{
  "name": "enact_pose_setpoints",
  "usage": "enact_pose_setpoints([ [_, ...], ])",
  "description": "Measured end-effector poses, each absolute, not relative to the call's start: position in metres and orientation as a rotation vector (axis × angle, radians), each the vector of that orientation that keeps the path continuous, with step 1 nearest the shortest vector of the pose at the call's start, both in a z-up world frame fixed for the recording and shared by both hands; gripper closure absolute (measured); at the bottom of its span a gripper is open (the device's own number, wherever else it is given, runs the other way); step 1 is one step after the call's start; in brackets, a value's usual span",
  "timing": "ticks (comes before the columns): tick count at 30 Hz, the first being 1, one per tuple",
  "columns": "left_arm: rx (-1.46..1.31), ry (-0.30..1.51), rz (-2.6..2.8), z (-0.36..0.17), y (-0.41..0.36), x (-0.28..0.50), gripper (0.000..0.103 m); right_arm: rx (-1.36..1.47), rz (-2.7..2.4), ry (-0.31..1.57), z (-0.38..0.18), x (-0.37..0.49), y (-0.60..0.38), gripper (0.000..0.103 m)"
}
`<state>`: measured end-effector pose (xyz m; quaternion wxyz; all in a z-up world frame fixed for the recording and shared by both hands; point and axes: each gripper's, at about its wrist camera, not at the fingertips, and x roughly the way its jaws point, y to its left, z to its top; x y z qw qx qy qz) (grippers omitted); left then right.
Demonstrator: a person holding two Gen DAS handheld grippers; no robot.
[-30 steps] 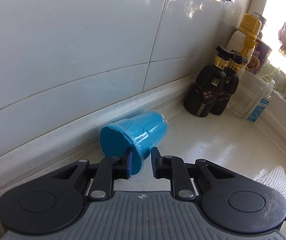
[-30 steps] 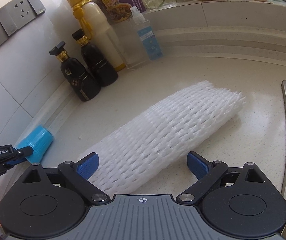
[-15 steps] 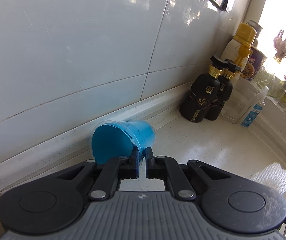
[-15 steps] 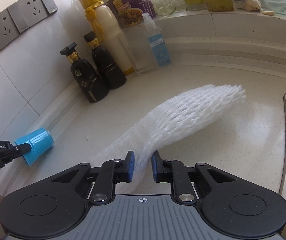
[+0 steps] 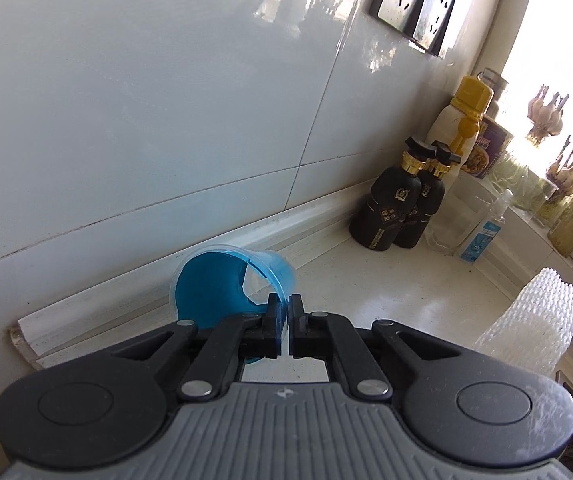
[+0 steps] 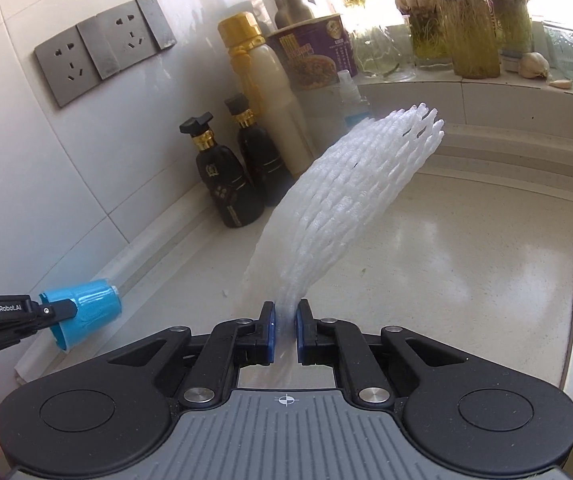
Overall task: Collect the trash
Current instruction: 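Lift the blue cup and foam sleeve and carry both over the bin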
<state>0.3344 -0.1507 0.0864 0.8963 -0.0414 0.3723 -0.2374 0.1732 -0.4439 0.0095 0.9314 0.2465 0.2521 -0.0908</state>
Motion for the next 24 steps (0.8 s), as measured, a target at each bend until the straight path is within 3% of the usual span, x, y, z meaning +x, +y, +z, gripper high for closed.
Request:
enact_pose_setpoints([
  [24, -0.150, 0.781, -0.428, 0.102, -0.063, 0.277, 0.101, 0.425, -0.085, 0.480, 0.052, 0.126, -0.375, 0.094],
])
